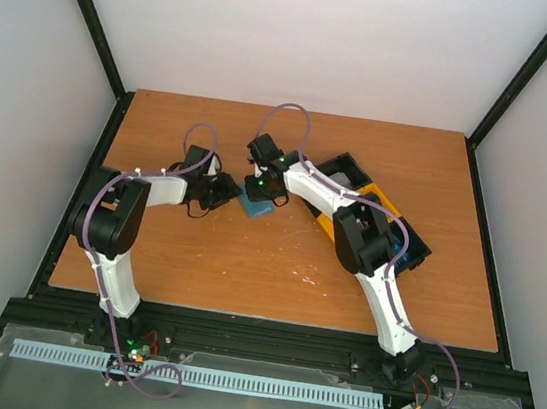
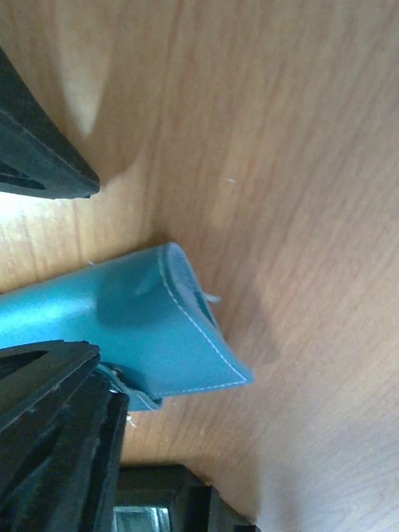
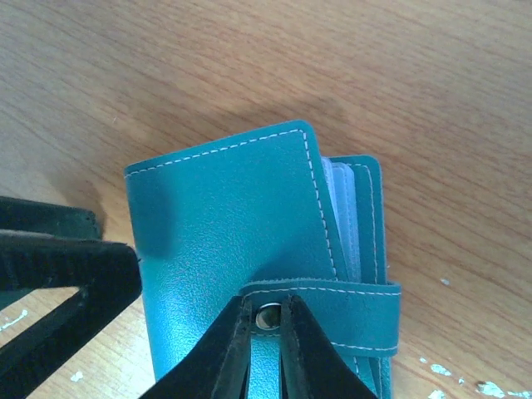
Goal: Put the credit cards into the card holder
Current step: Close the card holder at the center of the board.
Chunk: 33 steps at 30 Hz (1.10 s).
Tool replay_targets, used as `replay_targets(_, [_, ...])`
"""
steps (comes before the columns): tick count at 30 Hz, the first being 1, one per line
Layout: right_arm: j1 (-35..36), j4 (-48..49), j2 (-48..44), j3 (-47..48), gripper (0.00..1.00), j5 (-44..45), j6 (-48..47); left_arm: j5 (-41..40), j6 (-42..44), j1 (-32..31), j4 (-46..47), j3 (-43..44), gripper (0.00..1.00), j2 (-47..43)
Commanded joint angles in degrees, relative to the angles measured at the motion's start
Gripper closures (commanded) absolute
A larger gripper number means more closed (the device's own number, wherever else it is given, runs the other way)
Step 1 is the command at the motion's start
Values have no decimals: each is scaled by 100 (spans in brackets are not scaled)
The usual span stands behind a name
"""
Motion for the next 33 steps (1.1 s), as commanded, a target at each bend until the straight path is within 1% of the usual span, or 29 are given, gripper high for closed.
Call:
replay_targets(1, [21,-170,185,60,88,472,-110,-94,108,49,-214,203,51,392])
replay_targets(5, [21,-193,139,170,85,423,-238,-121,173,49,-268,243,50,469])
replay_targets(10, [21,149,-250,-58,82,106,-224,-146,237,44,-375,325,50,580])
replay_targets(14, [21,245,-477,-127,82,230,-186,-163,251,49,-400,327,50,651])
replay_targets(18, [21,265,-582,-179,82,595,-121,-192,290,50,-464,377,51,728])
replay_targets(23, [3,288,-507,-206,83,667,-100,-188,316,49,-473,397,52,801])
replay_targets(33, [-47,316,-139,-166,86,35,-120,-68,371,49,-469,386,52,890])
